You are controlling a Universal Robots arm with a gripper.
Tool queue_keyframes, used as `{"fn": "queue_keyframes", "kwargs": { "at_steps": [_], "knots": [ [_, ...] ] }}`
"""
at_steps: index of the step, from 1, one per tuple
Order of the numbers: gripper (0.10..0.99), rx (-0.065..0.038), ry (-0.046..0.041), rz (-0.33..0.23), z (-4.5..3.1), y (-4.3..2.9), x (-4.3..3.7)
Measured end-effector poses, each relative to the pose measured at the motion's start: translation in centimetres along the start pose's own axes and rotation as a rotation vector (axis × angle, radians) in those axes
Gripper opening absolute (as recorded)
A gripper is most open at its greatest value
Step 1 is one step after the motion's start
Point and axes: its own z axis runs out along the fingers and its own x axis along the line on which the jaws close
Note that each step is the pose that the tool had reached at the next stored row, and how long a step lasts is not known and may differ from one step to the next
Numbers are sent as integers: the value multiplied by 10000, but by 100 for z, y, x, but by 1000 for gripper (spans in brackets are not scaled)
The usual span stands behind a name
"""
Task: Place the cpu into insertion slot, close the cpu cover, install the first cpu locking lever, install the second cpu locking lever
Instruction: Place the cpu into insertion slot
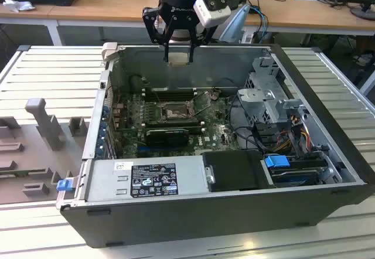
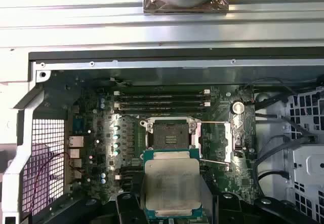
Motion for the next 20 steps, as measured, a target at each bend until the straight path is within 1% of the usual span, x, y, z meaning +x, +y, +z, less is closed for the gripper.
{"fn": "queue_keyframes", "kwargs": {
  "at_steps": [2,8,14,17,18,20],
  "knots": [
    [529,-1,-4,48,0,0,0],
    [529,-9,-49,549,1,0,0],
    [529,-15,-74,822,2,0,0],
    [529,-21,-107,1201,4,-1,0],
    [529,-27,-131,1457,7,-1,0],
    [529,-30,-149,1661,8,-1,0]
  ]
}}
